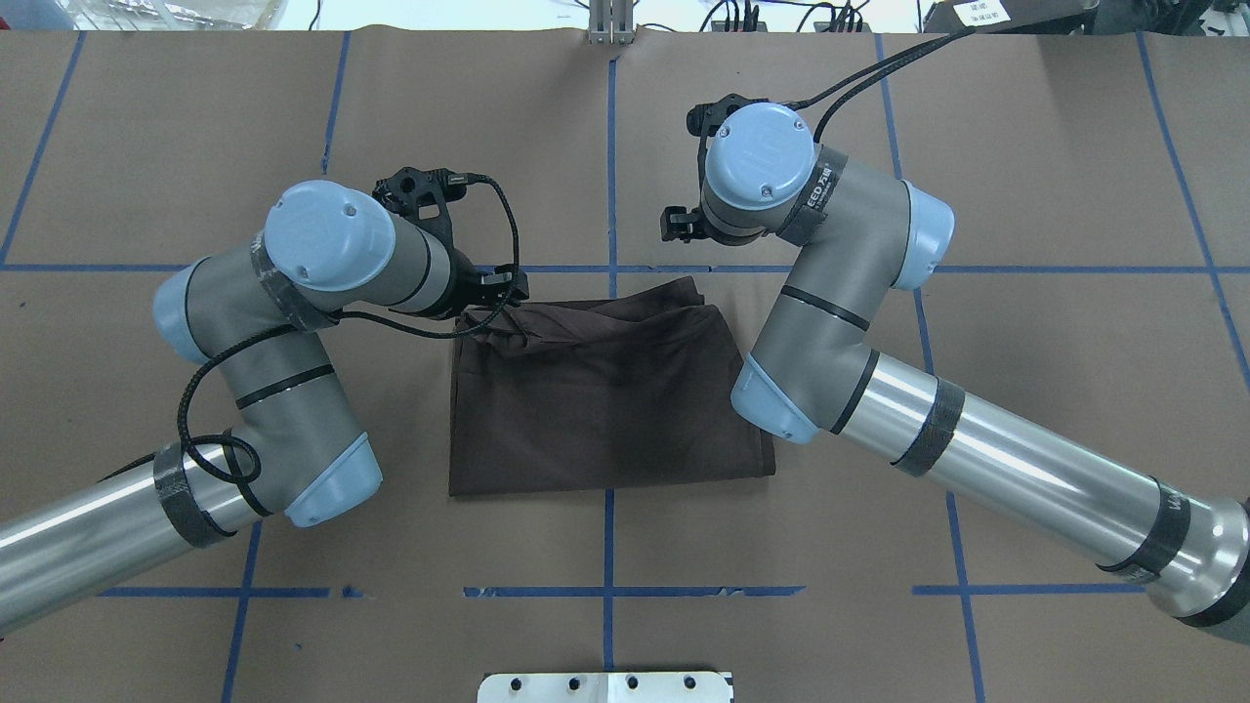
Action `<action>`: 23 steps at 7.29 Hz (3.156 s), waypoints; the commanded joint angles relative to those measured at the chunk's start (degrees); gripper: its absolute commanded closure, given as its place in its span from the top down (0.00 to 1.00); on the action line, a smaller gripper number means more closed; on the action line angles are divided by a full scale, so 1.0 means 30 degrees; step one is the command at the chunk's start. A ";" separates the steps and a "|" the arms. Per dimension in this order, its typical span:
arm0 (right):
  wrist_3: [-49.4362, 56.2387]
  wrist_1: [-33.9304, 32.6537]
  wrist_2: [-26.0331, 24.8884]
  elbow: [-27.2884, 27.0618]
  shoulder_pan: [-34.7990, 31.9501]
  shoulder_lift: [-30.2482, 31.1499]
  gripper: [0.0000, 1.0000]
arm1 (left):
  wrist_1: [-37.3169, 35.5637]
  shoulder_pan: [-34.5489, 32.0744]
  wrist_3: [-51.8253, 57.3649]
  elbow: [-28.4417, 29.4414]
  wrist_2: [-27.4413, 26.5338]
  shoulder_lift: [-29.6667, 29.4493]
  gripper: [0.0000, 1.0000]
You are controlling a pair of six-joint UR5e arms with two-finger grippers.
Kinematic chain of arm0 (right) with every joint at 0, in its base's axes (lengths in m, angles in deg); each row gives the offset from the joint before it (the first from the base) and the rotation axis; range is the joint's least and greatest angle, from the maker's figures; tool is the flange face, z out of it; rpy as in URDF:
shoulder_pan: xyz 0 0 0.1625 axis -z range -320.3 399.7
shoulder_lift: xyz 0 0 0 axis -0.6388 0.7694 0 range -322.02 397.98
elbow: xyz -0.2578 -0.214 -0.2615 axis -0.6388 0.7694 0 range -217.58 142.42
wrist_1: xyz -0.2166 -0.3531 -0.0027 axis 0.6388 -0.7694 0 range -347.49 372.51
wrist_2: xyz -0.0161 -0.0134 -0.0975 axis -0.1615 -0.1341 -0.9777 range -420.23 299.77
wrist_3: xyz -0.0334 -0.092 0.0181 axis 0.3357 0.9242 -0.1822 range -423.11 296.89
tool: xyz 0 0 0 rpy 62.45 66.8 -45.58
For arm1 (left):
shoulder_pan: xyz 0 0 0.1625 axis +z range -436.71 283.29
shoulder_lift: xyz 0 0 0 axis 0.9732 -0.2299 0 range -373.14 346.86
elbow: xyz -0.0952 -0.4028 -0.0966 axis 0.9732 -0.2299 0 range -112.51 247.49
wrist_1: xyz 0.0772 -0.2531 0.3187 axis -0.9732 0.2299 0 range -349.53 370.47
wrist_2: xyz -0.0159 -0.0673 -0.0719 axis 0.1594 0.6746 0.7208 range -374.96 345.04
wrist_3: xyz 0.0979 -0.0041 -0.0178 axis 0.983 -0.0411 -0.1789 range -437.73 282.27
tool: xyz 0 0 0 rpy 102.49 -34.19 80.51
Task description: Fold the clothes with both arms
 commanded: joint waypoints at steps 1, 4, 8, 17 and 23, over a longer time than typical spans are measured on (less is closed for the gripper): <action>0.0000 0.0023 0.0006 -0.0010 -0.0006 0.0060 1.00 | 0.0045 0.0504 -0.0442 -0.0304 -0.0091 0.0041 0.88; 0.0000 0.0023 0.0006 -0.0010 -0.0006 0.0089 1.00 | -0.0015 0.2168 -0.0676 -0.0307 -0.0119 0.0099 0.88; 0.0029 0.0023 0.0006 -0.0010 -0.0006 0.0090 1.00 | -0.1096 0.2586 -0.0443 -0.0043 -0.0998 -0.0134 0.88; 0.0000 0.0023 0.0006 -0.0010 -0.0094 0.0178 1.00 | -0.1070 -0.0572 0.2305 0.3119 -0.2318 -0.0866 0.88; 0.0000 0.0023 0.0006 -0.0156 -0.0065 0.0265 1.00 | -0.0310 0.0149 0.0652 0.0690 -0.1057 -0.0195 0.66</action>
